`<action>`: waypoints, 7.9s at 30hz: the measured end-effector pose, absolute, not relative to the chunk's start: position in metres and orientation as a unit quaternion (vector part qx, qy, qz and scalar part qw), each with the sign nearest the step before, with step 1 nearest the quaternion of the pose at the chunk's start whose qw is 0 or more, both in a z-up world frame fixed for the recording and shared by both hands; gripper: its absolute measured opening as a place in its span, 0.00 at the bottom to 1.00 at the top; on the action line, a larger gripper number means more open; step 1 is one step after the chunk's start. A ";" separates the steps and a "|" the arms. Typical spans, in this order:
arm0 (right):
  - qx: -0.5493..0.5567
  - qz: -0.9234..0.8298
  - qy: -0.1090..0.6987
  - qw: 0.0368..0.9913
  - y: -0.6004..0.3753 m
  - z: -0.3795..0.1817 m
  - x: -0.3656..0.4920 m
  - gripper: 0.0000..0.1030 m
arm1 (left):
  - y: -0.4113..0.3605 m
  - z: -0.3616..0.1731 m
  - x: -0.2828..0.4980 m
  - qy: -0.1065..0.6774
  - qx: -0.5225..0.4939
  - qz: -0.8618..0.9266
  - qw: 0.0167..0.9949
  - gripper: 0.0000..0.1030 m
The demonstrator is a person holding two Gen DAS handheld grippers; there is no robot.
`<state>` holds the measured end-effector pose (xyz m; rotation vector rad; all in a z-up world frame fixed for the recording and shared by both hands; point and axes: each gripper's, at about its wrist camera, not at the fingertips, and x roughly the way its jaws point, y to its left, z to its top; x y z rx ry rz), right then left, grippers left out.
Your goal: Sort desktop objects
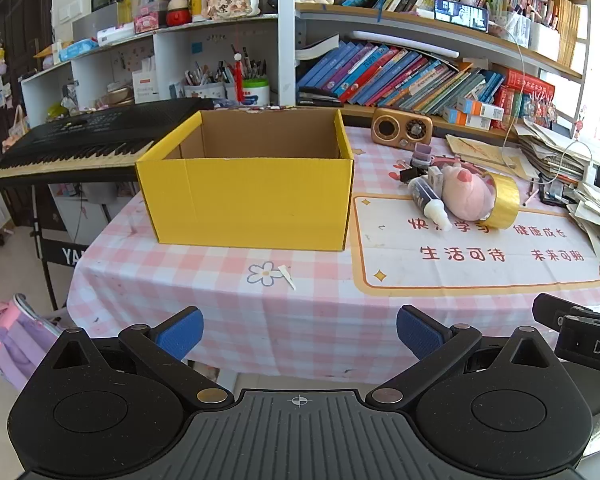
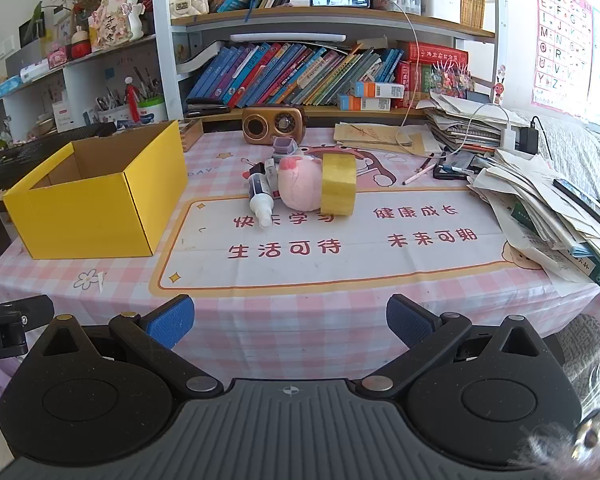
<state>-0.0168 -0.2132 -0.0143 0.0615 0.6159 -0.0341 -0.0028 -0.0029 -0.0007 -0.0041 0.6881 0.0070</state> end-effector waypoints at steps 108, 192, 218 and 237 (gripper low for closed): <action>0.041 0.000 0.304 0.952 -0.201 -0.011 -0.016 1.00 | 0.009 -0.008 0.003 0.352 -0.015 -0.003 0.936 1.00; 0.033 -0.024 0.338 0.940 -0.255 -0.023 0.002 0.95 | -0.042 -0.020 0.028 0.379 -0.014 -0.040 0.924 1.00; 0.032 -0.014 0.370 0.928 -0.337 -0.034 0.078 0.91 | -0.129 -0.034 0.102 0.397 -0.024 -0.064 0.915 1.00; 0.043 0.076 0.333 0.939 -0.344 -0.025 0.135 0.84 | -0.141 -0.030 0.127 0.380 -0.020 -0.014 0.925 1.00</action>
